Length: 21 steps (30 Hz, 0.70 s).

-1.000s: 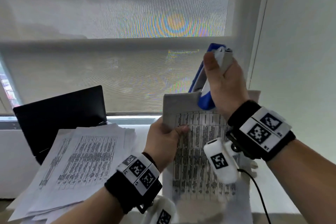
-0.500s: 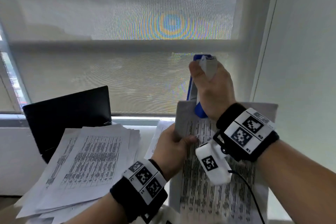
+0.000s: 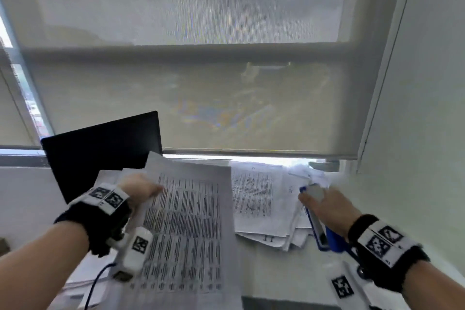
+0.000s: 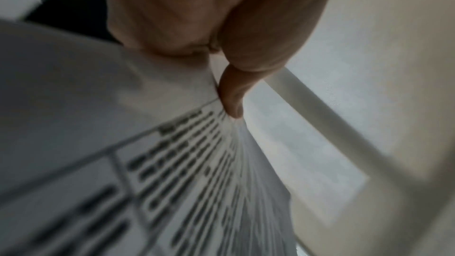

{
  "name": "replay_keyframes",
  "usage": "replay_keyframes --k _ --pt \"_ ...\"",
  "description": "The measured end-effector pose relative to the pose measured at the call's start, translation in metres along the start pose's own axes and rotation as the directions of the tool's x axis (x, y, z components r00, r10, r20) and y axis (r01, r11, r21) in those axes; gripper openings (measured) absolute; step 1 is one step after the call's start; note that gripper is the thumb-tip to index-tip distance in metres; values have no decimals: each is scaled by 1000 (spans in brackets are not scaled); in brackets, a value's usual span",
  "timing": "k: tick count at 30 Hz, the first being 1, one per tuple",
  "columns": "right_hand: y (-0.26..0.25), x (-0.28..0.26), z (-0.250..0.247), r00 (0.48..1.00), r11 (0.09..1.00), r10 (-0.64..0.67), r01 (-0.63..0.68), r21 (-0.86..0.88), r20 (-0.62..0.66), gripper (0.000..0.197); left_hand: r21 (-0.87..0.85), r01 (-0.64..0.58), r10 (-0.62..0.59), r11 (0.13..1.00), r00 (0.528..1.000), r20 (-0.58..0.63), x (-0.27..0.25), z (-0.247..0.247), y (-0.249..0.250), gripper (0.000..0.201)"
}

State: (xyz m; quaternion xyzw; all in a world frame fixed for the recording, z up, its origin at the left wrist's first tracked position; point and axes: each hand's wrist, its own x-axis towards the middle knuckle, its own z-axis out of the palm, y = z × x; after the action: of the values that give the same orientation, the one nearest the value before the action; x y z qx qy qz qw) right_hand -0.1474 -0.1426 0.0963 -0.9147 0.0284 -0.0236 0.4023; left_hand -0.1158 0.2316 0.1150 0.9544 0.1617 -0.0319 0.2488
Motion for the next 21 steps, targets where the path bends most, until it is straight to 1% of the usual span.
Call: replay_keyframes --k 1,2,4,5,6,7,8,9,10,11,12,13,14,15,16,17,18,19,20,21 --pt "9 3 8 996 995 40 -33 -90 74 29 222 -49 44 974 999 27 2 -5 0 30" --pt "17 6 15 990 984 76 -54 -170 122 26 355 -76 65 932 997 43 8 -6 0 32" --pt "36 21 31 973 966 125 -75 -249 194 26 454 -41 29 890 999 32 18 -3 0 35" --pt "44 30 38 968 965 140 -86 -250 208 26 444 2 5 896 1000 -14 27 1 -3 37" --pt "53 40 46 965 964 158 -105 -243 210 25 399 52 -22 915 997 -79 38 6 -7 41" --pt "61 49 51 963 962 190 -144 -231 190 24 361 82 -34 929 990 -137 49 12 -10 44" --pt "68 58 55 964 960 218 -183 -214 155 22 355 86 -17 931 981 -192 57 18 -10 46" --pt "72 65 57 962 955 246 -221 -196 116 21 368 89 5 925 969 -247 62 24 -9 48" --pt "77 72 59 962 951 262 -245 -189 74 21 421 91 29 903 962 -271 68 30 -4 52" --pt "82 80 59 958 943 282 -267 -198 53 21 504 80 62 860 964 -260 69 37 4 57" --pt "87 88 59 954 934 298 -281 -222 45 21 571 34 116 820 968 -225 73 47 12 63" --pt "92 97 57 953 926 301 -280 -255 46 23 593 -65 195 803 968 -158 77 61 22 68" --pt "98 106 56 949 913 312 -283 -293 55 25 551 -211 283 807 958 -48 81 76 31 73" --pt "99 112 55 943 900 327 -291 -325 59 24 441 -380 378 813 921 95 81 93 42 76" --pt "100 119 54 946 882 320 -276 -381 58 20 311 -510 454 802 859 239 79 109 53 77" --pt "98 123 54 943 872 330 -285 -398 48 20 209 -592 504 778 788 354 73 124 65 77" --pt "95 127 54 940 848 337 -278 -451 53 26 160 -647 539 746 727 426 69 137 74 77" --pt "92 130 55 935 837 345 -265 -479 86 31 162 -692 563 704 683 465 66 149 82 77" --pt "91 133 54 929 832 348 -244 -498 127 34 197 -725 576 660 656 488 64 158 88 77" --pt "89 133 53 930 805 351 -237 -544 113 36 234 -747 583 622 641 499 63 165 93 75"
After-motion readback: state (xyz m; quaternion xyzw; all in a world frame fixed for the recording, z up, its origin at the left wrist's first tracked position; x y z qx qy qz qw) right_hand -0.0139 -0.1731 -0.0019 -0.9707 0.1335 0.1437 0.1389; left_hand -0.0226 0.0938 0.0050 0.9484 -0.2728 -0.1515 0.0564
